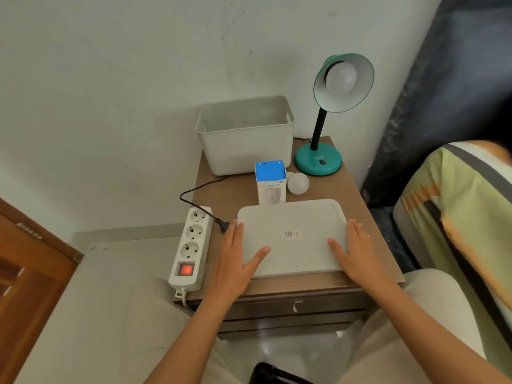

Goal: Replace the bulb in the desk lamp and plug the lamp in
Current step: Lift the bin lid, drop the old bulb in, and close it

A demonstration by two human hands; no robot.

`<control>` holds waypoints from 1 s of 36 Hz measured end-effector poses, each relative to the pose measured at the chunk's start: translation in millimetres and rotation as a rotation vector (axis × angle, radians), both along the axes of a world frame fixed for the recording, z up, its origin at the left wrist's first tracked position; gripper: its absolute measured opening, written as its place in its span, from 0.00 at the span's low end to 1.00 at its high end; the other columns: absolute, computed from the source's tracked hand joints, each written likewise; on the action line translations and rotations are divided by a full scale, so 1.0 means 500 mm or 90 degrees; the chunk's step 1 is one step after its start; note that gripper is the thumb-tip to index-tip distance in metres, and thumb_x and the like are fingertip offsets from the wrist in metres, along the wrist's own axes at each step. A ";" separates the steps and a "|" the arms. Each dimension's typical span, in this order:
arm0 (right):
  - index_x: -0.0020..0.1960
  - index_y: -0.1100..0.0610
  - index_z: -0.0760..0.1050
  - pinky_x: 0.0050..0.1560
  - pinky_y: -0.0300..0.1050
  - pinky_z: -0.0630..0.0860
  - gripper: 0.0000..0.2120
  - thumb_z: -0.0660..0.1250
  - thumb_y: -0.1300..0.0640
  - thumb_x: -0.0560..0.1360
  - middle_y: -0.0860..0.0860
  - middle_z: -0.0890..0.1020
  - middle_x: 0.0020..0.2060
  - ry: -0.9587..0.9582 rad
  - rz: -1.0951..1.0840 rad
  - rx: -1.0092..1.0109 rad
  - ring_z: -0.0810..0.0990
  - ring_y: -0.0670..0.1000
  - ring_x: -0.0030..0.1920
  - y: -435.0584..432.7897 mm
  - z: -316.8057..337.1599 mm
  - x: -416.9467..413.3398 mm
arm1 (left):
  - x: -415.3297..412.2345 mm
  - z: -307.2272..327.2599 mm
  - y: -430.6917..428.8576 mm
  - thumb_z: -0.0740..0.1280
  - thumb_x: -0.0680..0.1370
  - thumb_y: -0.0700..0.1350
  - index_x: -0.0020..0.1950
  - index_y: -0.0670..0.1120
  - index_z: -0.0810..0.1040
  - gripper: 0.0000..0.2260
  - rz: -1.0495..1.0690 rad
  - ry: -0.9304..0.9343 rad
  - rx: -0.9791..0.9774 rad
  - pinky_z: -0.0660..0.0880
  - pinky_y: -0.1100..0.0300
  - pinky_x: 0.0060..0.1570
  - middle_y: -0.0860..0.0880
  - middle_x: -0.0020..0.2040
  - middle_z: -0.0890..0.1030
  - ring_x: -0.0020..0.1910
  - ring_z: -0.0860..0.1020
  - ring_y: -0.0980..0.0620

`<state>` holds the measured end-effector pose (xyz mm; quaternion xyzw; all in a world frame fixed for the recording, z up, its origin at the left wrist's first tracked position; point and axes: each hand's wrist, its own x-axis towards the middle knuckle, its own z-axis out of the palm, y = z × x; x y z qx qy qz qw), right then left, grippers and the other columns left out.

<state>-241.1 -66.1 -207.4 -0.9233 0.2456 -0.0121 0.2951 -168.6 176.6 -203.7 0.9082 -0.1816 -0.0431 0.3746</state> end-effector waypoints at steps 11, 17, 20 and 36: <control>0.74 0.59 0.56 0.72 0.49 0.58 0.29 0.58 0.47 0.78 0.57 0.61 0.74 -0.038 0.008 0.074 0.60 0.55 0.74 -0.009 0.088 0.226 | 0.316 0.194 -0.046 0.62 0.75 0.60 0.76 0.42 0.52 0.37 0.161 -0.109 -0.147 0.51 0.58 0.72 0.44 0.77 0.54 0.75 0.52 0.49; 0.71 0.61 0.61 0.65 0.47 0.64 0.25 0.59 0.50 0.79 0.58 0.69 0.68 -0.024 0.019 0.090 0.67 0.56 0.68 0.000 0.097 0.324 | 0.458 0.221 -0.063 0.64 0.73 0.63 0.76 0.41 0.49 0.43 0.223 -0.054 -0.154 0.52 0.53 0.73 0.44 0.77 0.51 0.76 0.51 0.47; 0.67 0.62 0.65 0.60 0.47 0.67 0.22 0.60 0.51 0.78 0.59 0.71 0.64 -0.005 0.009 0.115 0.70 0.57 0.64 0.006 0.082 0.349 | 0.492 0.213 -0.068 0.65 0.72 0.64 0.76 0.41 0.47 0.45 0.224 -0.019 -0.157 0.53 0.52 0.73 0.44 0.77 0.52 0.76 0.52 0.47; 0.65 0.57 0.70 0.57 0.50 0.74 0.23 0.69 0.50 0.72 0.55 0.75 0.59 -0.218 -0.050 0.080 0.74 0.53 0.57 -0.001 0.190 0.296 | 0.504 0.203 -0.058 0.68 0.71 0.62 0.76 0.42 0.48 0.45 0.183 0.013 -0.153 0.57 0.50 0.72 0.44 0.76 0.53 0.75 0.55 0.46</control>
